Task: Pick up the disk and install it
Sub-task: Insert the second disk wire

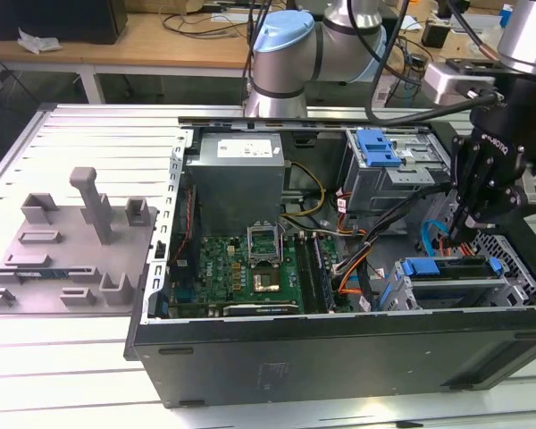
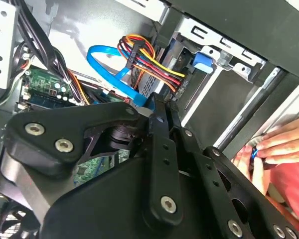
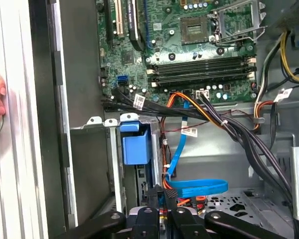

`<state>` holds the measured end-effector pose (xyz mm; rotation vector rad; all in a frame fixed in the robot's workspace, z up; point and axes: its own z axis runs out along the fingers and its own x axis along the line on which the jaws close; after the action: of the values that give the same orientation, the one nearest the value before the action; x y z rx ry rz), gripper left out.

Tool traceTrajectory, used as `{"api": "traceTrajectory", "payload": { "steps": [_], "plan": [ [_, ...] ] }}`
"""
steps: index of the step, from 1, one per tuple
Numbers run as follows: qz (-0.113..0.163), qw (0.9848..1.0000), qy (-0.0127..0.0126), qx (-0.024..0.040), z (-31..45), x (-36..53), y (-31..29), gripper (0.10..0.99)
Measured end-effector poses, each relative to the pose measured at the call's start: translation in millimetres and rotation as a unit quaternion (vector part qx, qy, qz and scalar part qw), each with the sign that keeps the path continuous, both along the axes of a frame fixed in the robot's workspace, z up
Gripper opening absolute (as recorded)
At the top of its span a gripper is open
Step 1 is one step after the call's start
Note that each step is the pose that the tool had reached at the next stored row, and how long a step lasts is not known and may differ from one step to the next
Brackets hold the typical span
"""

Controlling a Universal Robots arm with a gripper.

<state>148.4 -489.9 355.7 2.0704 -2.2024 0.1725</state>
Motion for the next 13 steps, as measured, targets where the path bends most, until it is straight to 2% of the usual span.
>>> {"api": "traceTrajectory", "payload": {
  "steps": [3,6,7,9,12,13],
  "plan": [
    [0.013,0.9999,0.0,0.0003,0.1,-0.1,-1.4,0.161],
    [0.014,0.9999,-0.0006,0.009,0.0,-0.2,-10.1,0.161],
    [0.014,0.9998,-0.0008,0.0144,0.1,-0.2,-12.7,0.161],
    [0.014,0.9997,-0.0009,0.0214,0.0,-0.2,-14.8,0.161],
    [0.014,0.9995,-0.001,0.0267,0.0,-0.2,-17.9,0.161],
    [0.014,0.9994,-0.0011,0.0319,0.0,-0.2,-21.3,0.161]
  ]
}}
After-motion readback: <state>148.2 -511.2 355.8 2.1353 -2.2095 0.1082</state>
